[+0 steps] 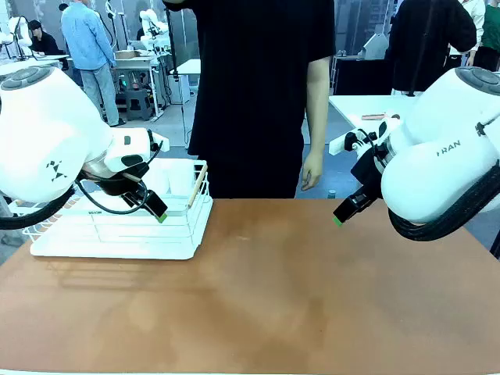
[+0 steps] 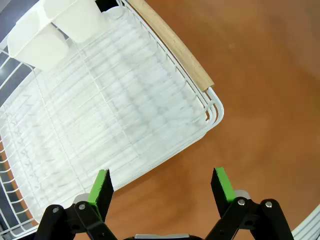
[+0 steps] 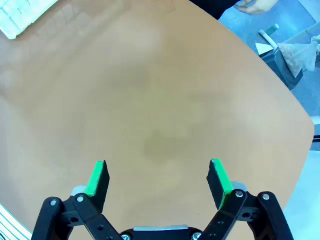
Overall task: Clean the table.
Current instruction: Pick up the Lint Roller when the human hands it over.
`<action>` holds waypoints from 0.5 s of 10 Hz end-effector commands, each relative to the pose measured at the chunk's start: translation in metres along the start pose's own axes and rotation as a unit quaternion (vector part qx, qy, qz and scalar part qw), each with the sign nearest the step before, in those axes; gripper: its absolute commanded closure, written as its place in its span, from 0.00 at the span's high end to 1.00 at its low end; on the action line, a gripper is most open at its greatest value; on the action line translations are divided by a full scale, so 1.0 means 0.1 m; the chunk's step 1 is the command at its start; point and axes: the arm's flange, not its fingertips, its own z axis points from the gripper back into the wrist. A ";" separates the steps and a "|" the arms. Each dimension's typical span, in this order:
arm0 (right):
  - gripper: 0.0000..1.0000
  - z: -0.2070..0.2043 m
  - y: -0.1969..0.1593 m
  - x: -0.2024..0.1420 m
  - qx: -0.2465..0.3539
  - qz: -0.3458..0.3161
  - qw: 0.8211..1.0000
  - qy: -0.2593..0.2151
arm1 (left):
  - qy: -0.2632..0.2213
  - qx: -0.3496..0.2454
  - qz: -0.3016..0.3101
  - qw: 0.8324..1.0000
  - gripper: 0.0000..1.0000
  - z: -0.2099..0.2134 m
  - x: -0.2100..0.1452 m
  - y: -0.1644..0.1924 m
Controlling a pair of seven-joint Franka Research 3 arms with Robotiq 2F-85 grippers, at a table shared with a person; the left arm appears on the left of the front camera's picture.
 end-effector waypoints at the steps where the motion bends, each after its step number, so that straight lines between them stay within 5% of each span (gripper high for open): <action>1: 1.00 0.00 0.00 0.00 0.000 0.000 1.000 0.000 | 0.000 0.000 0.000 1.000 1.00 0.00 0.00 0.00; 5: 1.00 0.00 0.00 0.00 0.000 0.000 1.000 0.000 | 0.000 0.000 0.000 1.000 1.00 0.00 0.00 0.00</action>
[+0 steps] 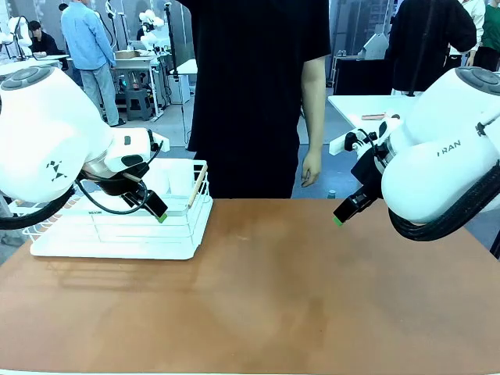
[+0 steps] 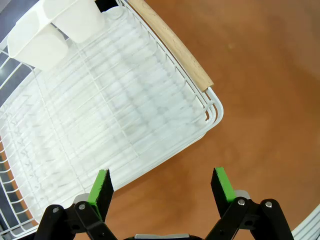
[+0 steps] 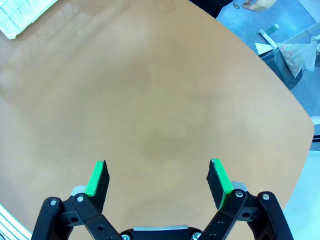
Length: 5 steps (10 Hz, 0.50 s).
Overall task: Clean the table.
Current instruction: Pick up the Lint Roller when the human hands it over.
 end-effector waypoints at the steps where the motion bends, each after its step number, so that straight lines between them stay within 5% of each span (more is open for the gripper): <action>1: 1.00 0.00 0.00 0.00 0.000 -0.001 1.000 0.000 | 0.000 0.000 0.000 1.000 1.00 0.00 0.00 0.00; 5: 1.00 0.00 0.00 0.00 0.000 -0.001 1.000 0.000 | 0.000 0.000 0.000 1.000 1.00 0.00 0.00 0.00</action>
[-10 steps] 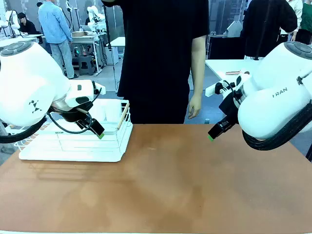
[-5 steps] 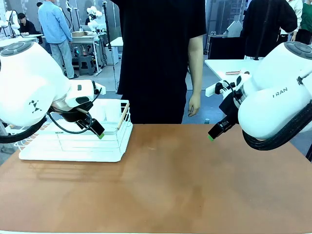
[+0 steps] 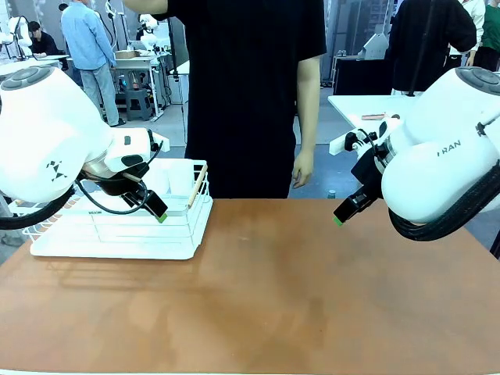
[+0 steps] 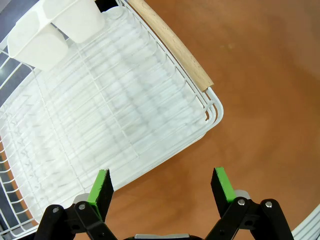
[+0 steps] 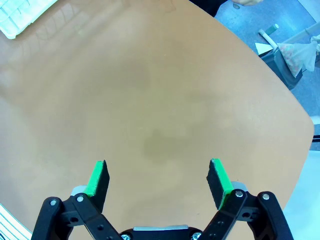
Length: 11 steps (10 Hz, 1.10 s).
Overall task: Clean the table.
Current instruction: Pick up the Lint Roller when the human hands it over.
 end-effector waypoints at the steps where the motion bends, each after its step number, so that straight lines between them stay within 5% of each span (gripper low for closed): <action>1: 1.00 0.00 0.01 0.00 0.000 0.000 1.000 0.000 | 0.000 0.000 0.000 1.000 1.00 0.00 0.00 0.00; 4: 1.00 0.00 0.00 0.00 0.000 0.000 1.000 0.000 | 0.000 0.000 0.000 1.000 1.00 0.00 0.00 0.00; 5: 1.00 0.19 -0.08 0.08 0.046 -0.047 0.998 -0.001 | -0.017 -0.008 -0.011 1.000 1.00 0.19 0.11 0.02; 7: 1.00 0.59 -0.51 0.24 0.289 -0.142 0.947 -0.008 | -0.013 -0.128 0.135 0.983 1.00 0.50 0.28 0.50; 9: 1.00 0.86 -1.14 0.10 0.481 -0.246 0.840 -0.055 | -0.040 -0.352 0.247 0.902 1.00 0.79 0.13 1.25; 11: 1.00 1.07 -1.63 -0.30 0.498 -0.305 0.806 -0.092 | -0.123 -0.405 0.311 0.851 1.00 1.18 -0.19 1.88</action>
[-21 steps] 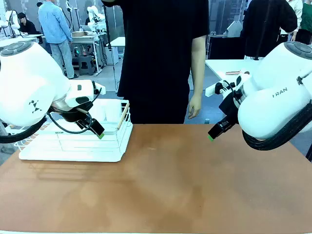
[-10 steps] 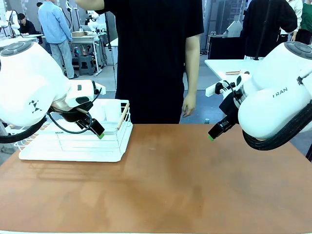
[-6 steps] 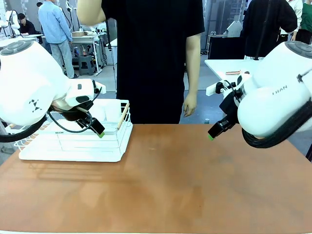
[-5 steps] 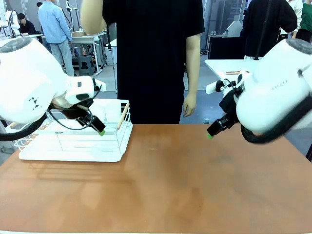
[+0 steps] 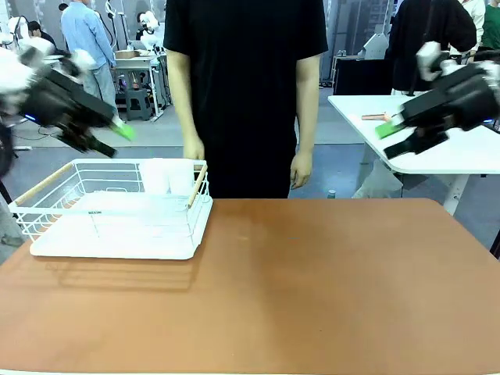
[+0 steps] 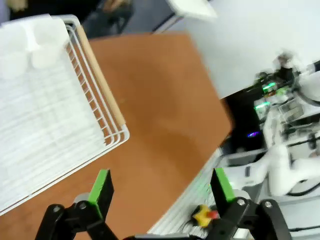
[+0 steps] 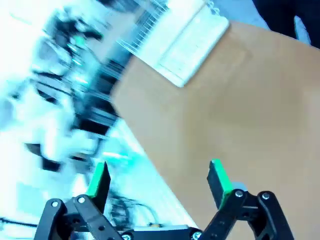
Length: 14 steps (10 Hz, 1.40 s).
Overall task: Clean the table.
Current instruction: Pick up the Lint Roller when the human hands it over.
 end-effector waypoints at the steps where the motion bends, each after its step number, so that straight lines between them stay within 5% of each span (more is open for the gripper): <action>1: 1.00 0.41 -0.38 -0.12 0.056 -0.139 0.987 -0.059 | -0.088 -0.056 0.127 0.986 1.00 0.56 0.02 0.50; 3: 1.00 1.04 -0.69 -0.46 0.046 -0.180 0.977 -0.100 | -0.182 -0.018 0.204 0.962 1.00 1.19 -0.27 1.04; 6: 1.00 1.58 -0.91 -0.86 0.042 -0.217 0.962 -0.159 | -0.195 -0.014 0.214 0.957 1.00 1.74 -0.57 1.26; 14: 1.00 1.71 -0.99 -0.96 0.030 -0.235 0.957 -0.164 | -0.192 0.003 0.221 0.956 1.00 1.77 -0.56 1.23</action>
